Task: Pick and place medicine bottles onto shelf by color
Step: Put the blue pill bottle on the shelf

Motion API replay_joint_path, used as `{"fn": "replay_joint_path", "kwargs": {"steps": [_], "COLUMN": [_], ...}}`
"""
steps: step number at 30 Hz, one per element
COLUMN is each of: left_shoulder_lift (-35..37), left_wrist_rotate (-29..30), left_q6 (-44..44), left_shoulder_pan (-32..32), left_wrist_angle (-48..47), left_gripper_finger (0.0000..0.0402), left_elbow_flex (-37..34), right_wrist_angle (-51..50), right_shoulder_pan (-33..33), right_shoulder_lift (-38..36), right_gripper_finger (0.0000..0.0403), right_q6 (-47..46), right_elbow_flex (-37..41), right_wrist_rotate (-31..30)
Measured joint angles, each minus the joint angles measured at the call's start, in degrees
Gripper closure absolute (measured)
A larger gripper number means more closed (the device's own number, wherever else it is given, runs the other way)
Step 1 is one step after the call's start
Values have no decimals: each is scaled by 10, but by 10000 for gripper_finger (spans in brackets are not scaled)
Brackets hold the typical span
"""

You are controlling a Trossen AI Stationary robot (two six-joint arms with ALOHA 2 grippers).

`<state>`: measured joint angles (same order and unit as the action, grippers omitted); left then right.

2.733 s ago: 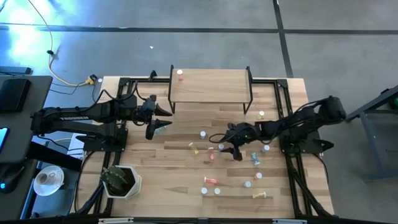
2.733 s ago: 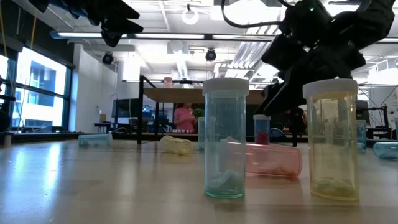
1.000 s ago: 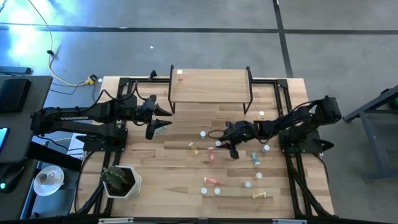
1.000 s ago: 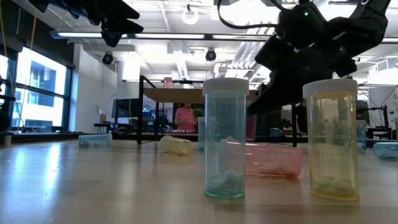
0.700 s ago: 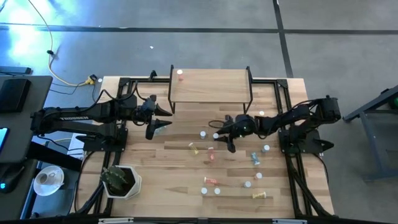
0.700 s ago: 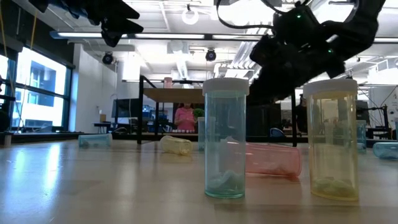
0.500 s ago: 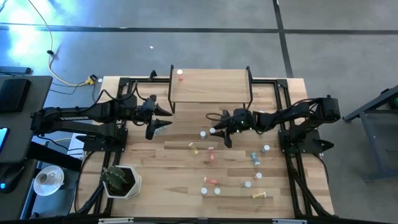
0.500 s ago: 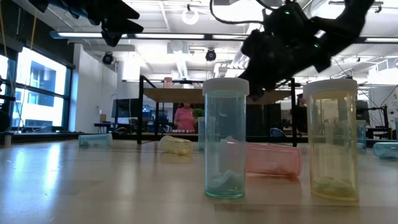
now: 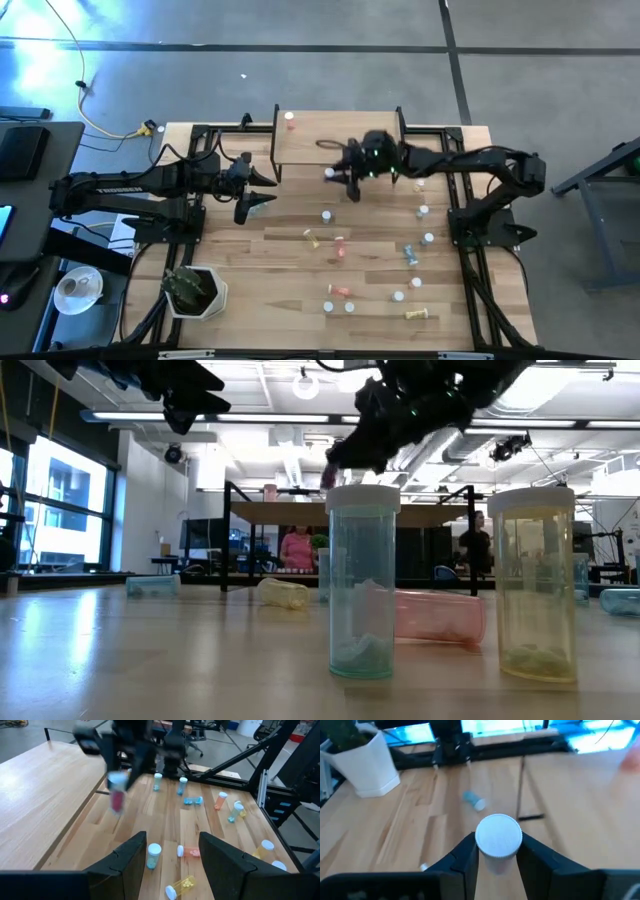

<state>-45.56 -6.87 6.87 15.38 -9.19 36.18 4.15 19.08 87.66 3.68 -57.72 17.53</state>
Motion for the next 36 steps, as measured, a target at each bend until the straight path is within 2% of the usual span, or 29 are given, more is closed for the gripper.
{"fn": "replay_joint_path", "kwargs": {"steps": [8,19,24,36], "left_shoulder_lift": [0,0,0,-1], "left_wrist_rotate": [0,0,0,0], "left_q6": [0,0,0,-15], "left_shoulder_pan": [0,0,0,0], "left_wrist_angle": [0,0,0,0], "left_gripper_finger": [229,229,229,229], "left_elbow_flex": [0,0,0,0], "right_wrist_angle": [-67,-220,-226,-237], "right_shoulder_pan": [77,136,147,165], "right_shoulder_lift": [37,165,197,204], "right_gripper_finger": [297,297,297,297], "right_q6": [9,38,43,51], "right_elbow_flex": [-120,-330,-347,-348], "right_wrist_rotate": [27,27,27,26]}}
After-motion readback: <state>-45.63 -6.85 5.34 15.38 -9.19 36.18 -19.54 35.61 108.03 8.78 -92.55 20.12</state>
